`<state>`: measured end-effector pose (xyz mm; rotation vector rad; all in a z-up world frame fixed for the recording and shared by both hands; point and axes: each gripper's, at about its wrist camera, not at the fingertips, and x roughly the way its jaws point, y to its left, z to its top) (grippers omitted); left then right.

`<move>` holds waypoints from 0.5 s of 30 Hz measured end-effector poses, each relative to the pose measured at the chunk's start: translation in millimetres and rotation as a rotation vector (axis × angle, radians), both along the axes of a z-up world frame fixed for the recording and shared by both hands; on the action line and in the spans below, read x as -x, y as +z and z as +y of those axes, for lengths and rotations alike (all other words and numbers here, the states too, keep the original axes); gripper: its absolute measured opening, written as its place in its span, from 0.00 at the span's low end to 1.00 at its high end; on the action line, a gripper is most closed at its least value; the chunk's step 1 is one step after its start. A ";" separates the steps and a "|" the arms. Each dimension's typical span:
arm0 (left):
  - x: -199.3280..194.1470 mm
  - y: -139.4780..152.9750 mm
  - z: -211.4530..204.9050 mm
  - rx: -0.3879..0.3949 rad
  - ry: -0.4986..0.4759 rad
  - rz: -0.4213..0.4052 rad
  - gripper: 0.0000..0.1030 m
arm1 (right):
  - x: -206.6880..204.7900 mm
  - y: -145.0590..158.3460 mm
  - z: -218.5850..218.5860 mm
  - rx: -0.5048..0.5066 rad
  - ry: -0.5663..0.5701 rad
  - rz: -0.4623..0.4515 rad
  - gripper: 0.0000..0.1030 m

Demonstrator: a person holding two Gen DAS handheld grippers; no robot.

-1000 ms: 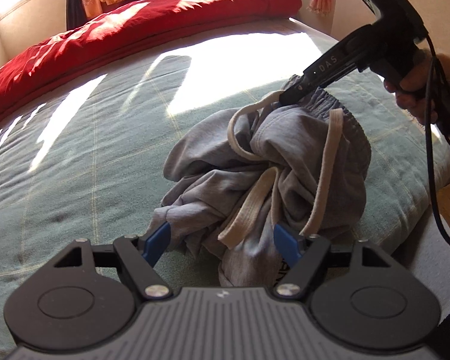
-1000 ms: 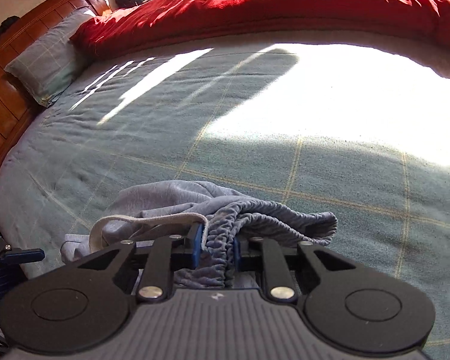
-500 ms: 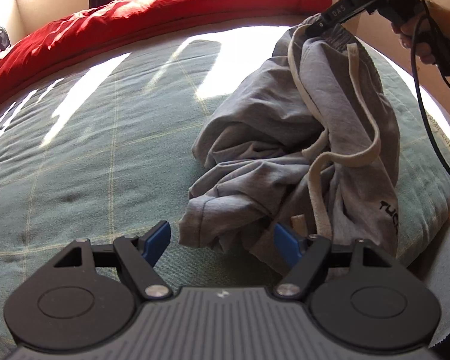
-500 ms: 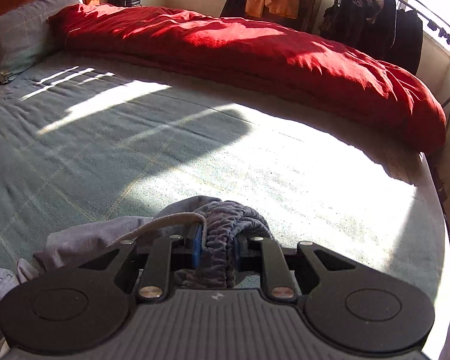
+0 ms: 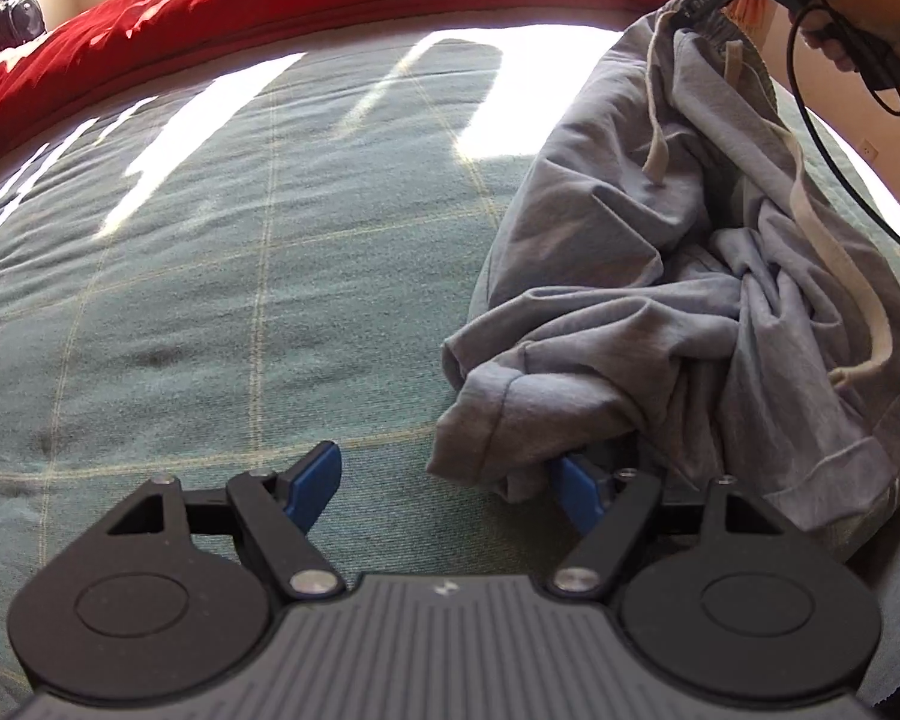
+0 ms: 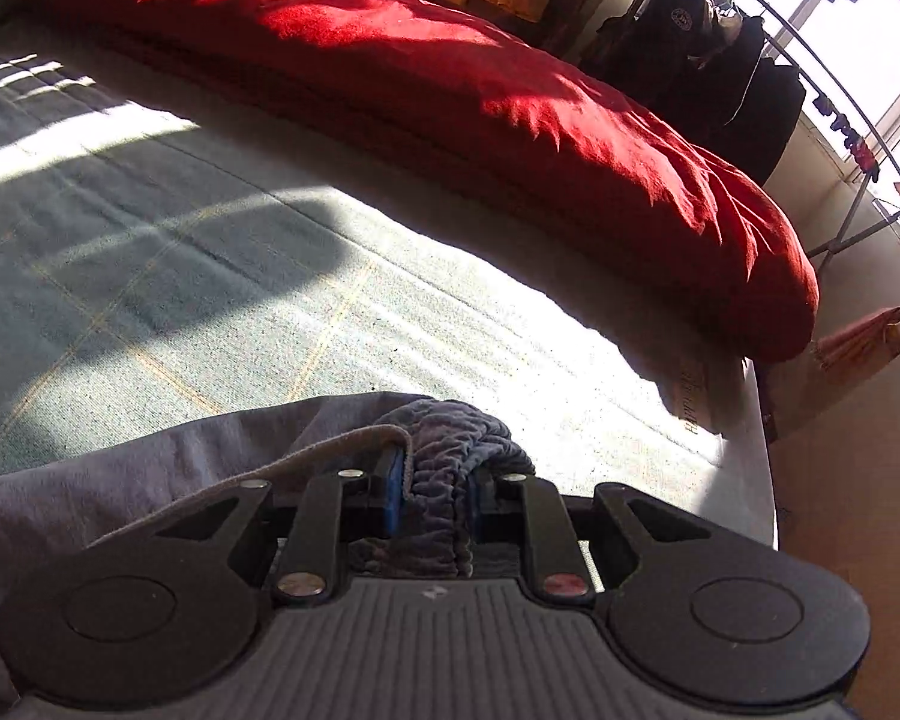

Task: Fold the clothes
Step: 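Lift the waistband with the right tool and pull it away from the left tool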

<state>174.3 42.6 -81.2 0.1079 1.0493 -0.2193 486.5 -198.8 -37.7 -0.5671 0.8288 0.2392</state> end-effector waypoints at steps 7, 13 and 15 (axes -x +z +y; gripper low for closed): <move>-12.8 -9.3 -0.5 0.013 0.012 0.016 0.74 | -36.2 -26.0 -14.4 0.034 -0.080 0.001 0.22; -18.9 -13.8 -0.3 0.014 0.017 0.028 0.74 | -52.2 -55.2 -17.2 0.090 -0.117 -0.010 0.22; -19.6 -14.7 -0.4 0.012 0.018 0.030 0.74 | -59.0 -60.8 -19.1 0.095 -0.143 -0.012 0.22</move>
